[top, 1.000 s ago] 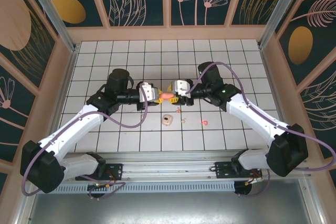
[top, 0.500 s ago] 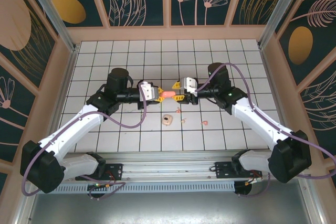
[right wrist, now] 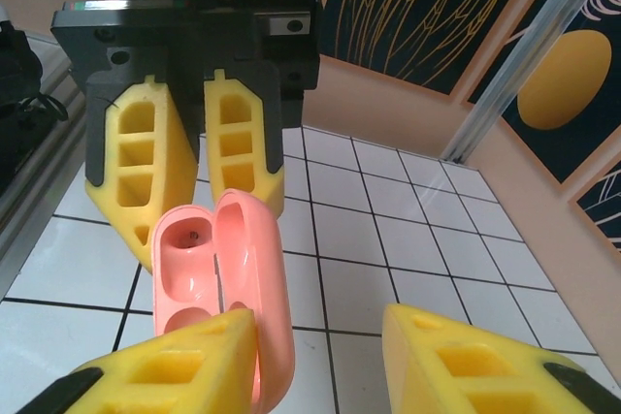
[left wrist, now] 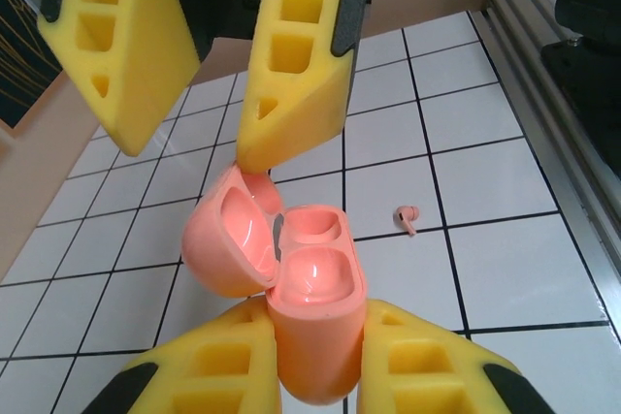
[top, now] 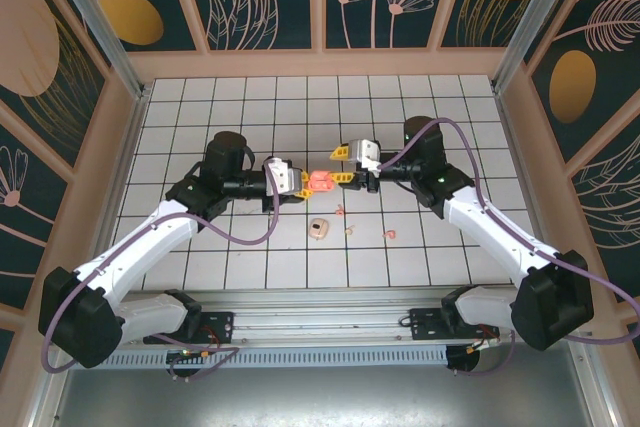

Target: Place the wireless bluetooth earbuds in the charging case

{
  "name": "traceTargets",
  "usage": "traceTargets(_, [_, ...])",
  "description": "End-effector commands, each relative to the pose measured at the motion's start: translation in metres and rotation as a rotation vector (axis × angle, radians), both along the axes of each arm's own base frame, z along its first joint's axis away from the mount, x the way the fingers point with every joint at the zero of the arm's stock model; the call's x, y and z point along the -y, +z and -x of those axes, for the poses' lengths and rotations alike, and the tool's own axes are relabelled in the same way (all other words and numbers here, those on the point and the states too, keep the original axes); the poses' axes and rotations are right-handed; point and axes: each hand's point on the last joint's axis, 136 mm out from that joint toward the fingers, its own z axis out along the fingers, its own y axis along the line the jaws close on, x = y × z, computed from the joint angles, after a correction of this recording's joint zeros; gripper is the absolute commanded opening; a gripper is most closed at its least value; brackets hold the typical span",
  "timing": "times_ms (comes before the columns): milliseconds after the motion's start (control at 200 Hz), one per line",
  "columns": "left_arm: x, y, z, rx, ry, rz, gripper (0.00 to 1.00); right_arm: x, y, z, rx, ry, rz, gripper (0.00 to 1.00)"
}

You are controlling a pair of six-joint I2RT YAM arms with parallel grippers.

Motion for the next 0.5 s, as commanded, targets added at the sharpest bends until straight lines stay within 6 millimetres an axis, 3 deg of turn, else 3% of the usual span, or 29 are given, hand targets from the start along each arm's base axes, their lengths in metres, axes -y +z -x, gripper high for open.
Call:
traceTargets(0, [0.003, 0.000, 0.011, -0.033, -0.043, 0.034, 0.13, 0.003, 0.010, -0.002, 0.031, -0.019, -0.036, 0.39])
traceTargets(495, [0.006, 0.011, 0.007, -0.103, 0.026, 0.269, 0.08, 0.010, 0.021, -0.002, -0.110, 0.035, -0.086, 0.43])
